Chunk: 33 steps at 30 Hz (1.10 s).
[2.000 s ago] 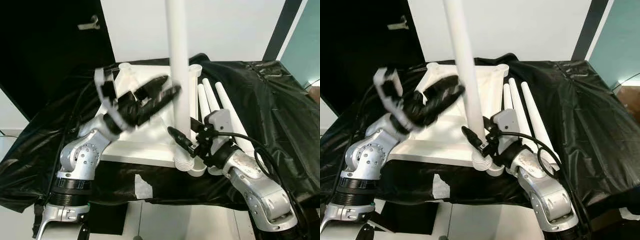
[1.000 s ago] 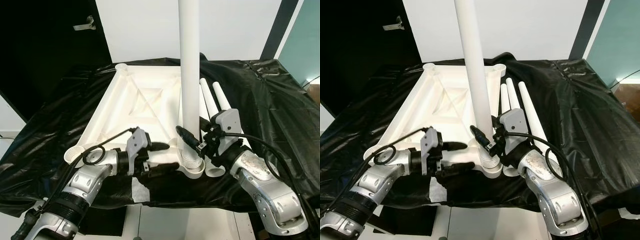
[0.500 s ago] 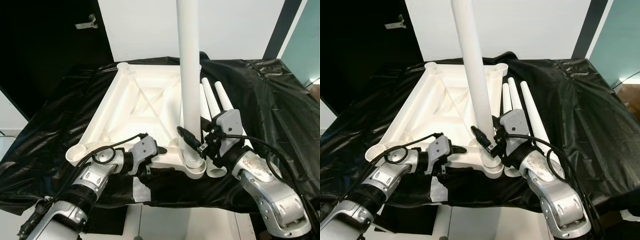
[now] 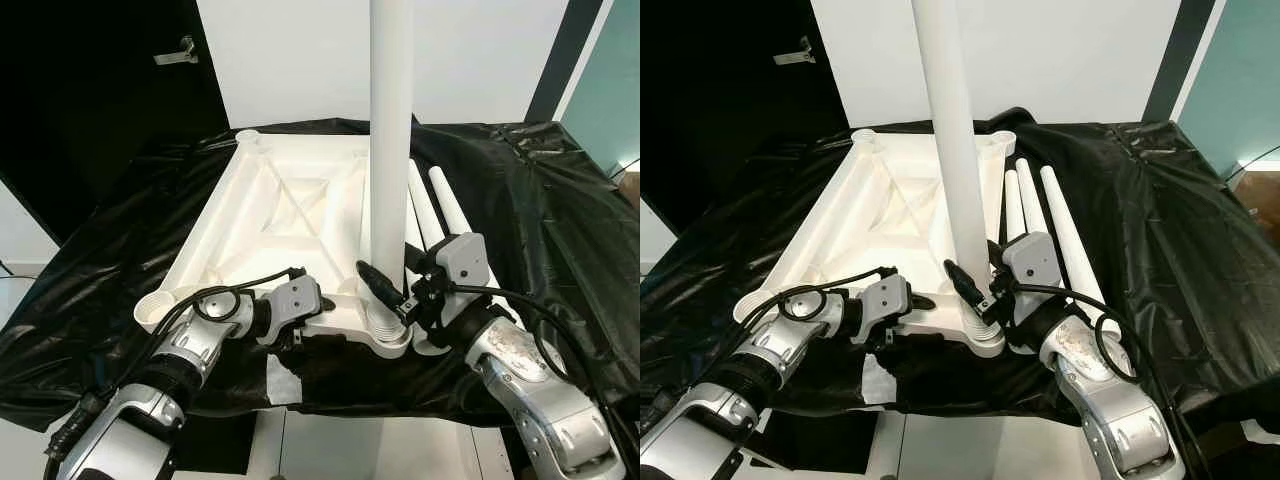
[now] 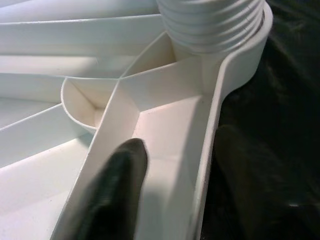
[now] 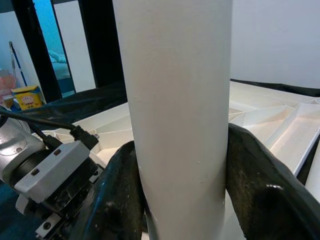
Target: Building children table
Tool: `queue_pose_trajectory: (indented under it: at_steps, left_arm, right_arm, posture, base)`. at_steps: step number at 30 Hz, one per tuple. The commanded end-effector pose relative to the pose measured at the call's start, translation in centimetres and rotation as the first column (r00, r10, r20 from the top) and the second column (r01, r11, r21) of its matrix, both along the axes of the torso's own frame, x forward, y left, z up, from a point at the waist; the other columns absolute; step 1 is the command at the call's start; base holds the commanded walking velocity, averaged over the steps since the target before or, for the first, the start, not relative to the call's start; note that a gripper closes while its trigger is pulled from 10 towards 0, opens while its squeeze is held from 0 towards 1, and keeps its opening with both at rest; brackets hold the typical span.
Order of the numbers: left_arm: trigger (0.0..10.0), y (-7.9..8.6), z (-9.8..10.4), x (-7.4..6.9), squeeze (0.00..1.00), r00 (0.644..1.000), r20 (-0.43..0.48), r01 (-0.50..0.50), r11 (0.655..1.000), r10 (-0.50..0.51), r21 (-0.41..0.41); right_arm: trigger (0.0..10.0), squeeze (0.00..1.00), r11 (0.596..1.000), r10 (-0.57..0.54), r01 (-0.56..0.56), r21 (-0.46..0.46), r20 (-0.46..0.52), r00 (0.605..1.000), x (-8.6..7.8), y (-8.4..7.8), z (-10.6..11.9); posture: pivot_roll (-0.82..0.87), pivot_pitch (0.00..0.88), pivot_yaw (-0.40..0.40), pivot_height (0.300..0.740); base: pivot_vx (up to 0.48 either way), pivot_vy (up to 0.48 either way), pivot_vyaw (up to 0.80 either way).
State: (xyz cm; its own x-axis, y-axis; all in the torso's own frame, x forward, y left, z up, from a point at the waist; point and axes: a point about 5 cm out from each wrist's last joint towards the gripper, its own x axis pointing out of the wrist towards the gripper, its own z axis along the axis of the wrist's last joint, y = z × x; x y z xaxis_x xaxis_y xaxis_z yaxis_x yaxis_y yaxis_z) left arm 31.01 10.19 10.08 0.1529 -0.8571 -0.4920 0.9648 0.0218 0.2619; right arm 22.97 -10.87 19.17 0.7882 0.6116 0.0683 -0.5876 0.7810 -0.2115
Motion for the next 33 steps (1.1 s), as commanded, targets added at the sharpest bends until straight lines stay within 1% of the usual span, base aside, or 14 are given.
queue_pose_trajectory:
  at_steps: [1,7,8,9,14,16,18,20,21,24,27,30,33]
  left_arm:
    - [0.0,1.0,-1.8,0.0,0.0,0.995,-0.007,-0.103,0.992,0.103,0.071]
    - [0.0,0.6,-1.9,0.1,0.0,0.996,0.008,-0.095,0.993,0.094,0.067]
    - [2.2,0.5,-2.0,0.1,0.0,0.995,0.017,-0.1,0.993,0.099,0.07]
    - [10.0,0.5,-2.1,0.2,0.0,0.995,0.024,-0.1,0.992,0.098,0.073]
    - [10.0,0.6,-2.1,0.2,0.0,0.995,0.03,-0.101,0.992,0.099,0.08]
    - [10.0,0.8,-2.3,0.3,0.0,0.994,0.039,-0.108,0.989,0.105,0.097]
    - [10.0,0.8,-2.4,0.4,0.0,0.993,0.043,-0.11,0.989,0.106,0.102]
    - [10.0,0.7,-2.4,0.4,0.0,0.994,0.045,-0.108,0.989,0.104,0.104]
    - [10.0,0.7,-2.4,0.4,0.0,0.994,0.045,-0.108,0.989,0.104,0.104]
    - [10.0,0.4,-2.4,0.4,0.0,0.994,0.047,-0.101,0.99,0.097,0.096]
    - [10.0,0.3,-2.4,0.4,0.0,0.994,0.049,-0.099,0.991,0.095,0.093]
    - [10.0,0.3,-2.5,0.4,0.0,0.994,0.052,-0.101,0.991,0.097,0.091]
    - [10.0,0.3,-2.5,0.4,0.0,0.994,0.052,-0.101,0.991,0.097,0.091]
  right_arm:
    - [10.0,0.0,0.998,-0.033,0.029,-0.054,-0.079,0.996,0.1,-0.5,-1.7]
    - [10.0,0.0,0.996,-0.051,0.046,-0.073,-0.068,0.996,0.1,-0.7,-1.9]
    - [10.0,0.0,0.996,-0.055,0.05,-0.075,-0.066,0.996,0.0,-0.7,-2.0]
    - [10.0,0.0,0.996,-0.06,0.055,-0.075,-0.067,0.996,-0.1,-0.8,-2.1]
    - [10.0,0.0,0.995,-0.07,0.065,-0.073,-0.069,0.995,-0.3,-1.0,-2.3]
    - [10.0,0.0,0.99,-0.097,0.09,-0.105,-0.061,0.993,-0.5,-1.5,-2.8]
    - [10.0,0.0,0.988,-0.105,0.098,-0.12,-0.056,0.993,-0.6,-1.7,-3.0]
    - [10.0,0.0,0.982,-0.108,0.102,-0.16,-0.03,0.994,-0.6,-1.7,-3.3]
    - [10.0,0.0,0.982,-0.108,0.102,-0.16,-0.03,0.994,-0.6,-1.7,-3.3]
    - [10.0,0.0,0.973,-0.105,0.109,-0.203,0.032,0.994,-0.6,-1.6,-3.4]
    - [10.0,0.0,0.975,-0.108,0.114,-0.192,0.04,0.993,-0.6,-1.7,-3.6]
    - [10.0,0.0,0.978,-0.117,0.12,-0.171,0.027,0.993,-0.7,-1.9,-3.8]
    - [10.0,0.0,0.978,-0.117,0.12,-0.171,0.027,0.993,-0.7,-1.9,-3.8]
  posture:
    - [-0.17,0.023,0.073,0.74]
    - [-0.17,0.023,0.073,0.74]
    - [-0.17,0.024,0.072,0.74]
    - [-0.17,0.025,0.073,0.74]
    - [-0.17,0.025,0.073,0.74]
    - [-0.18,0.028,0.075,0.74]
    - [-0.18,0.028,0.075,0.74]
    - [-0.18,0.03,0.077,0.74]
    - [-0.18,0.03,0.077,0.74]
    - [-0.18,0.03,0.076,0.74]
    - [-0.18,0.03,0.076,0.74]
    - [-0.18,0.03,0.076,0.74]
    - [-0.18,0.03,0.076,0.74]
  base:
    - [0.0,0.0,0.0]
    - [0.0,0.0,0.0]
    - [0.0,0.0,0.0]
    - [0.0,0.0,0.0]
    - [0.0,0.0,0.0]
    - [0.0,0.0,0.0]
    - [0.0,0.0,0.0]
    - [0.0,0.0,0.0]
    - [0.0,0.0,0.0]
    - [0.0,0.0,0.0]
    - [0.0,0.0,0.0]
    - [0.0,0.0,0.0]
    - [0.0,0.0,0.0]
